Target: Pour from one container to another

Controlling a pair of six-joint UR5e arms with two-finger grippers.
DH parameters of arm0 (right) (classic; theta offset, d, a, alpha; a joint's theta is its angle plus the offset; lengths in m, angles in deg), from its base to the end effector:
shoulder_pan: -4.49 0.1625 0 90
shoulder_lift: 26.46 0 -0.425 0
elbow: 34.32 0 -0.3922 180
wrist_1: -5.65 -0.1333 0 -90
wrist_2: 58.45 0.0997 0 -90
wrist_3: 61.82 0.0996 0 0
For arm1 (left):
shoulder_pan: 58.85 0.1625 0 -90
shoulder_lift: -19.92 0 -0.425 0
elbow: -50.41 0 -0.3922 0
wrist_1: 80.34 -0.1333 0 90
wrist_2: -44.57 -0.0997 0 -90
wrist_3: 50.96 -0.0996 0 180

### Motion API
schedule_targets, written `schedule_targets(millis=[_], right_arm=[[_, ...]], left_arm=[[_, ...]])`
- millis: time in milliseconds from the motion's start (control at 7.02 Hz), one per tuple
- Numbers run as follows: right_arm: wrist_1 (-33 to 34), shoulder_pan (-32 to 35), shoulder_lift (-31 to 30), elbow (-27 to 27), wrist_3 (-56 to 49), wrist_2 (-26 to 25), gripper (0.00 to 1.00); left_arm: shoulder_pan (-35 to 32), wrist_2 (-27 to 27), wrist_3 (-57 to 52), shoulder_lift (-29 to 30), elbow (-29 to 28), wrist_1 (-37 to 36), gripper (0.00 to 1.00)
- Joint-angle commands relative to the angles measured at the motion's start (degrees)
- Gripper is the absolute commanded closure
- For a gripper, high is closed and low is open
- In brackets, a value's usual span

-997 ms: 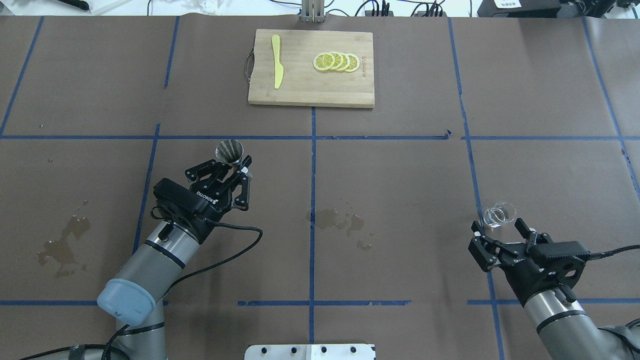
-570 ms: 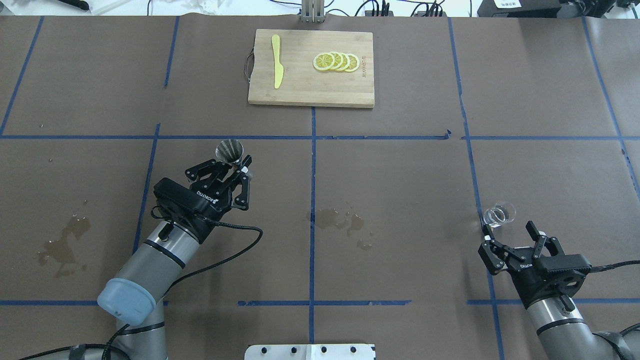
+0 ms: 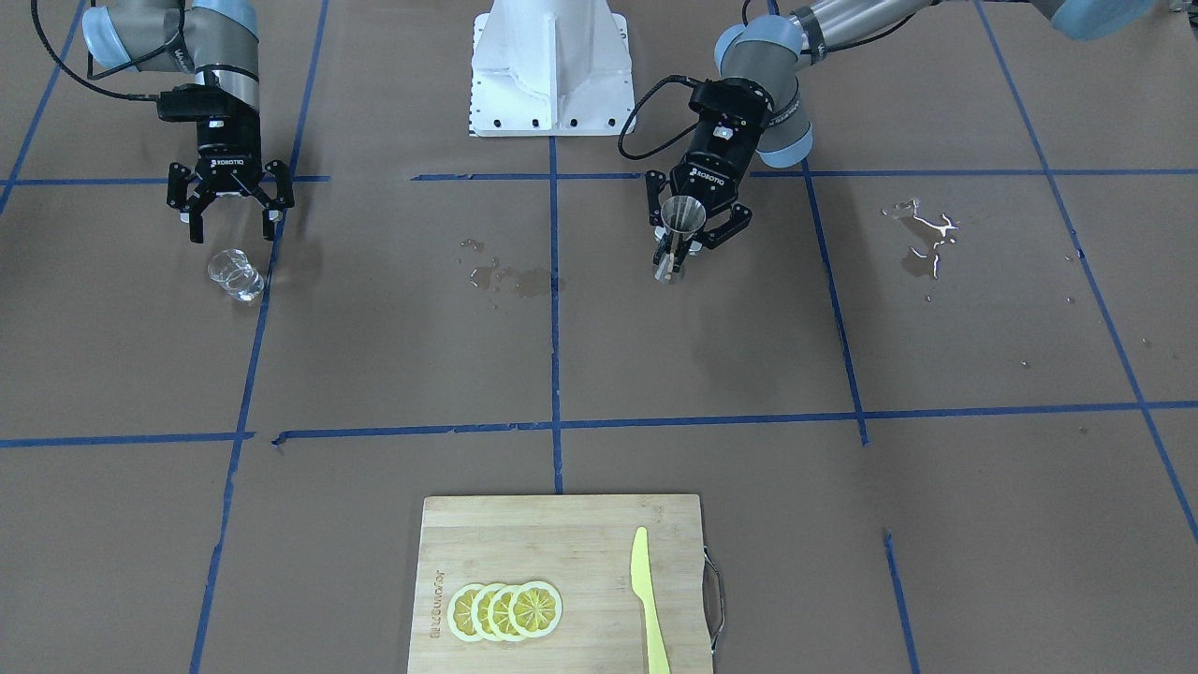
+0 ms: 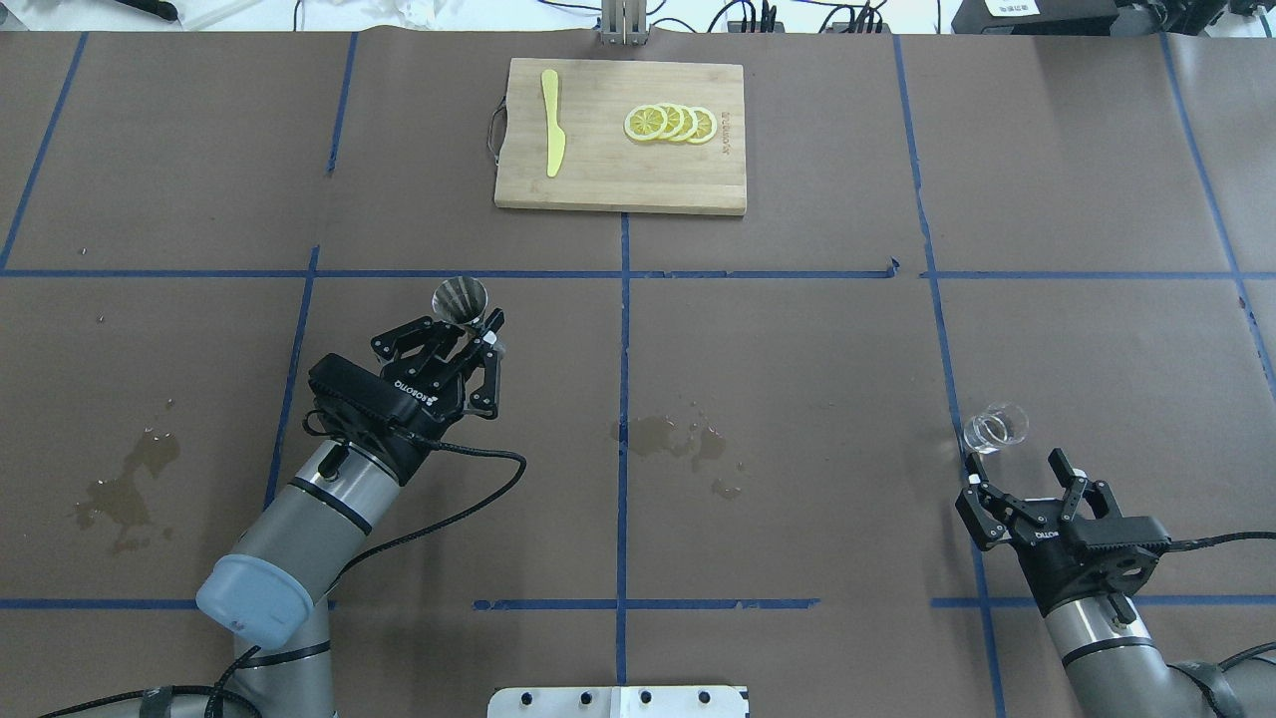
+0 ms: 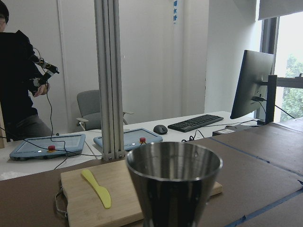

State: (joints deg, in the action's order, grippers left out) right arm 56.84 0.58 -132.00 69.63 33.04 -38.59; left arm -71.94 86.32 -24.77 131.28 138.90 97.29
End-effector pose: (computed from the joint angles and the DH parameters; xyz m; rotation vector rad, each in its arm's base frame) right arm -0.3926 -0.2007 0.5495 1.1326 -0.6542 0.4110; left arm 0.4955 -0.3284 0.3101 1.4822 0.9760 -0.1526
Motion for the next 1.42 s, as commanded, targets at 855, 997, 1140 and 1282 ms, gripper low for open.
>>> schedule_targets(millis=[855, 997, 1140, 1282], right_arm=[[0.0, 4.6, 4.3, -3.2, -3.3, 4.2, 0.03], [0.0, 4.7, 5.1, -3.6, -4.1, 4.5, 0.03], [0.0, 5.0, 5.1, -3.6, -4.3, 4.6, 0.03], [0.0, 5.0, 5.2, -3.7, -4.2, 4.6, 0.03]], left_arm=[[0.3, -0.1, -0.1, 0.2, 0.0, -0.1, 1.00], [0.3, -0.2, -0.1, 0.3, 0.3, -0.1, 1.00], [0.3, -0.2, -0.1, 0.3, 0.2, -0.1, 1.00], [0.4, -0.2, -0.1, 0.2, 0.1, -0.1, 1.00]])
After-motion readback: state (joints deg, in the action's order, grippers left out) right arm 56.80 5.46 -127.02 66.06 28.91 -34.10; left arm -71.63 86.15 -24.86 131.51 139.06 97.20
